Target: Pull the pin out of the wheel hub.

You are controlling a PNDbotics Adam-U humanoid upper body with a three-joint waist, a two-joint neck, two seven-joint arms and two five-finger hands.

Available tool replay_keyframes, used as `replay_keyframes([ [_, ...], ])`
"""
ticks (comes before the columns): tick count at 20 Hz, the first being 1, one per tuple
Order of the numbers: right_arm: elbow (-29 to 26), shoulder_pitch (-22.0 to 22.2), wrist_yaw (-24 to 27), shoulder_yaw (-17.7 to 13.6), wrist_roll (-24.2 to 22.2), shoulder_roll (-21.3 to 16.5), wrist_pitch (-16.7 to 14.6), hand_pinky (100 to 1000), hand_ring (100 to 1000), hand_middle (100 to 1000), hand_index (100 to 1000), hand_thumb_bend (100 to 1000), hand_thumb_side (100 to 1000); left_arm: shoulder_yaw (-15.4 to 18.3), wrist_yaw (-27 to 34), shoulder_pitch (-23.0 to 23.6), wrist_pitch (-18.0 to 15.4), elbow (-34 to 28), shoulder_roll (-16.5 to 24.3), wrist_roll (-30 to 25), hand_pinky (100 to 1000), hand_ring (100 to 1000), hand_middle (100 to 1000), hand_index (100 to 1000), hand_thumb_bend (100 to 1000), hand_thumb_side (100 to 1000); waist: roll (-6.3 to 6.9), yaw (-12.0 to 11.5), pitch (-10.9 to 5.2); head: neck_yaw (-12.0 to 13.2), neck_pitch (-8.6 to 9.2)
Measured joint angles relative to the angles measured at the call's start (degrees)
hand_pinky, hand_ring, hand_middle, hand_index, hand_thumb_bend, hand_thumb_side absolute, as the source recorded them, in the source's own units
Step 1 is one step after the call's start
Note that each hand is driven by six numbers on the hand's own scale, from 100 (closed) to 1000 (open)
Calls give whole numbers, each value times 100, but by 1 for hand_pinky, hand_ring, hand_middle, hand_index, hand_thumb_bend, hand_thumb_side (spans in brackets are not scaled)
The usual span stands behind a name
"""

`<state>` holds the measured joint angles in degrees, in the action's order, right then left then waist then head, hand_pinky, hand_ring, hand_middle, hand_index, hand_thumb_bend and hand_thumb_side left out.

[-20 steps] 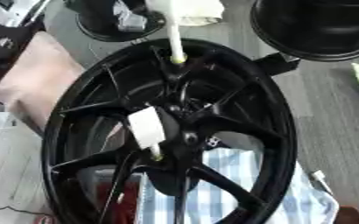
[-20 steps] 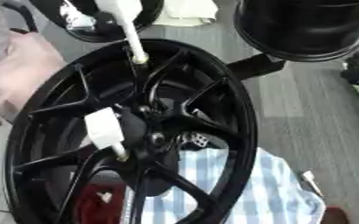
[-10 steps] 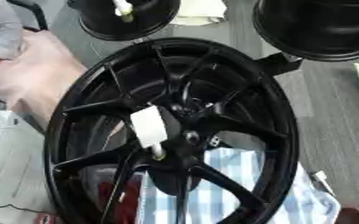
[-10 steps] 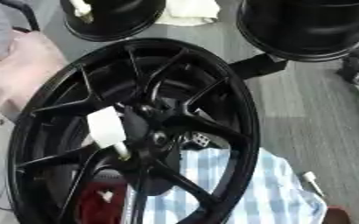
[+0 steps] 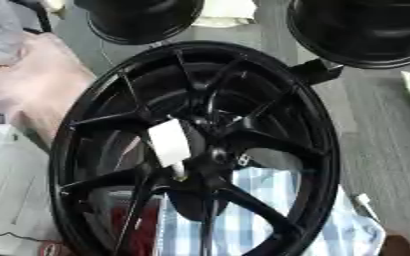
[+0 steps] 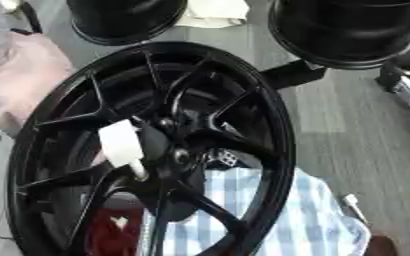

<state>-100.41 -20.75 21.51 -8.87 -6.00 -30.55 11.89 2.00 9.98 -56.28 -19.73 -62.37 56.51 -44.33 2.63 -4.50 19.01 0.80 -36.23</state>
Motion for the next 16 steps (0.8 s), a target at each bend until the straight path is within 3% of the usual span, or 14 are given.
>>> replay_keyframes([
  [8, -2, -40, 5, -13, 24, 1, -4, 874, 733, 726, 705, 327, 250, 452, 269, 1029, -158, 304, 397, 158, 645, 522, 320, 409, 100, 283, -76, -21, -26, -92, 0],
  [10, -2, -40, 8, -31, 34, 2, -13, 874, 733, 726, 705, 327, 250, 497, 258, 1159, -181, 359, 421, 181, 673, 571, 403, 491, 100, 271, -94, -20, -29, -93, 4],
  [12, -2, -40, 9, -33, 44, 2, -21, 874, 733, 727, 705, 327, 250, 521, 205, 1256, -190, 408, 432, 190, 740, 687, 577, 706, 100, 257, -103, -21, -29, -93, 6],
  [13, -2, -40, 10, -33, 47, 3, -24, 875, 733, 727, 705, 328, 250, 530, 173, 1296, -190, 423, 432, 190, 786, 767, 708, 860, 100, 312, -103, -21, -29, -93, 8],
  [14, -3, -40, 11, -33, 48, 3, -23, 875, 733, 727, 705, 328, 250, 530, 142, 1319, -180, 436, 433, 180, 819, 822, 785, 923, 100, 492, -102, -21, -29, -94, 9],
  [16, -3, -40, 12, -33, 51, 4, -20, 875, 733, 727, 706, 328, 250, 531, 72, 1353, -144, 440, 433, 144, 845, 857, 830, 943, 100, 704, -102, -26, -29, -95, 10],
])
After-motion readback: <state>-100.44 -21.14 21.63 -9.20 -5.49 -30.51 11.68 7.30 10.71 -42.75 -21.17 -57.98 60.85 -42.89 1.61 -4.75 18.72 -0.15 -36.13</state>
